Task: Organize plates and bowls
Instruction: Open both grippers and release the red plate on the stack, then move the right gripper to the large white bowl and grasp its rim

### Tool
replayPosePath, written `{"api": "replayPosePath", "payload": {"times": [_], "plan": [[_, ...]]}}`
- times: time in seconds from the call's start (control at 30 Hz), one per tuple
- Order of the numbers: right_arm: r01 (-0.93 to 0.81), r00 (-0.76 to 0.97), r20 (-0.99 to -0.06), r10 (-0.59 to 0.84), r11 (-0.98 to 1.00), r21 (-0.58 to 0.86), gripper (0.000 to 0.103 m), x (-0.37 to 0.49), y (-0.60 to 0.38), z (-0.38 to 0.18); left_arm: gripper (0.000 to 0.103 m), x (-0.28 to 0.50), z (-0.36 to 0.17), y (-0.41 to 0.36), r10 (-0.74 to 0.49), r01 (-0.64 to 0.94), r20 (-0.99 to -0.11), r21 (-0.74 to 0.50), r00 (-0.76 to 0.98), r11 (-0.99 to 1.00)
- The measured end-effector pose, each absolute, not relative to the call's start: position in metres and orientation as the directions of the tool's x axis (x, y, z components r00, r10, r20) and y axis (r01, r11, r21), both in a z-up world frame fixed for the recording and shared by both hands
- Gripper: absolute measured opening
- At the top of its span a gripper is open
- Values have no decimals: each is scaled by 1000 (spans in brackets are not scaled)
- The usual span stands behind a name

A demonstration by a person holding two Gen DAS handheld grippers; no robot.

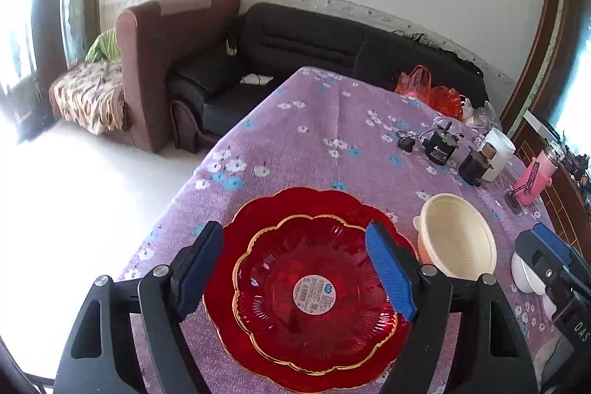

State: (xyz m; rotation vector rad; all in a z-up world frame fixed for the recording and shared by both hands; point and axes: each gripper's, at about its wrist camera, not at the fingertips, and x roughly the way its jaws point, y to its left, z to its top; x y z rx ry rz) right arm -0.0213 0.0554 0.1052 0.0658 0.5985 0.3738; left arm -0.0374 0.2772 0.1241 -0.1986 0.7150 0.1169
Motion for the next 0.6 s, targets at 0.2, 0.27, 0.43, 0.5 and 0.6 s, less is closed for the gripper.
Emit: {"api": "replayPosePath", "payload": {"times": [0.2, 0.27, 0.43, 0.5, 0.6], "plan": [[-188, 867, -443, 228, 973, 132, 84, -64, -22, 122, 86, -95, 165, 222, 84, -121, -469, -48, 879, 992], [-136, 887, -425, 183, 981, 141, 87, -79, -54, 125, 92, -113, 176, 205, 78, -103, -409, -40, 909, 994], [24, 904, -425, 52, 985, 173, 90, -111, -144, 124, 103, -146, 193, 161, -11, -5, -325, -47, 946, 999], [94, 898, -440, 6, 974, 205, 90, -122, -181, 120, 103, -148, 190, 143, -58, 44, -354, -47, 933, 998], [169, 884, -467, -25, 948, 270, 90, -136, -230, 112, 103, -138, 173, 118, -152, 130, -462, -80, 874, 988]]}}
